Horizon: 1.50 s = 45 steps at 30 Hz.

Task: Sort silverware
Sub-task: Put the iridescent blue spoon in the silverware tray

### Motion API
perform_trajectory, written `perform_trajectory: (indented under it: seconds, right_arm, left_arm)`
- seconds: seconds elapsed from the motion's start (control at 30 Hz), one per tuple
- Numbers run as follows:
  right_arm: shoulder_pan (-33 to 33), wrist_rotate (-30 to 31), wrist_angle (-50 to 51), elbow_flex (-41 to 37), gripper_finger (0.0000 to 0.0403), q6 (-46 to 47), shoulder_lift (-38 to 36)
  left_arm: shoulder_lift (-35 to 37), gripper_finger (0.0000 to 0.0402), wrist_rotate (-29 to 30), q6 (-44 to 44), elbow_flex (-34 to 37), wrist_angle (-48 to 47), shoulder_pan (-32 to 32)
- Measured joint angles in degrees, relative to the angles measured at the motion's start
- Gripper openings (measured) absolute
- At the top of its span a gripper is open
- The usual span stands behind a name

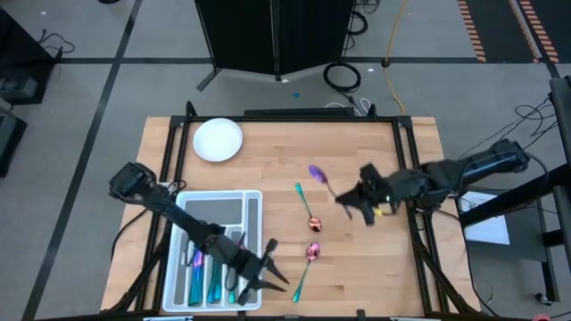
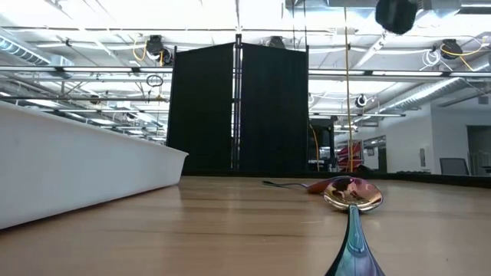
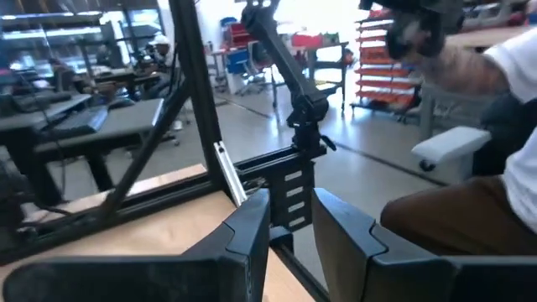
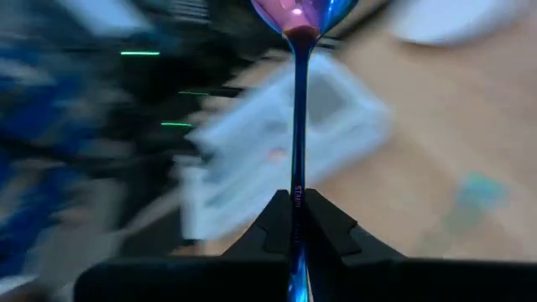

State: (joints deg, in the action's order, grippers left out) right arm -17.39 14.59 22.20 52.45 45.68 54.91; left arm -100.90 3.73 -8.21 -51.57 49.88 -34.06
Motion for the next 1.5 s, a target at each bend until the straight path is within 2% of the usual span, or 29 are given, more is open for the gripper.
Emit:
perform_trajectory:
  seconds: [0.17,0.27,0.47,0.57,0.67,0.73,0.8,0.97,1.13,1.5]
  right_arm:
    - [-5.4,-6.6,-34.6,-15.9,0.0000,-7.8,-0.3]
    - [-7.6,-7.5,-49.4,-21.2,0.0000,-11.0,2.8]
    - [-10.6,-7.6,-65.8,-23.2,0.0000,-12.5,13.6]
    - [-10.9,-12.0,-77.3,-23.1,0.0000,-13.9,20.2]
    - [-11.3,-13.6,-86.0,-22.3,0.0000,-15.2,26.4]
    - [-11.3,-15.1,-88.8,-20.5,0.0000,-15.2,30.0]
    - [-11.1,-16.4,-89.2,-17.9,0.0000,-15.1,33.4]
    - [-10.0,-22.8,-89.3,-10.3,0.0000,-16.0,40.4]
    - [-8.1,-23.7,-89.2,-8.4,0.0000,-16.4,41.5]
    - [-5.8,-23.9,-86.6,-8.5,0.0000,-14.9,41.5]
  left_arm:
    - [-6.0,0.0094,-10.3,2.9,0.0,10.8,4.1]
    - [-9.6,0.0094,-12.4,5.7,0.0,19.8,6.1]
    - [-12.6,0.0094,-12.6,10.7,2.4,31.3,9.0]
    - [-12.5,0.0094,-12.6,11.4,3.5,35.0,9.9]
    - [-12.5,0.0094,-8.5,13.8,4.6,40.2,10.6]
    - [-12.4,0.0094,-3.9,15.3,4.9,40.5,10.9]
    - [-12.5,0.0094,-1.7,15.2,5.0,40.0,11.0]
    - [-12.5,0.0094,-3.4,14.7,4.6,40.1,11.5]
    - [-11.0,0.0094,-8.2,12.0,4.6,40.2,11.4]
    - [-10.5,0.0094,-8.0,12.2,4.6,40.1,11.4]
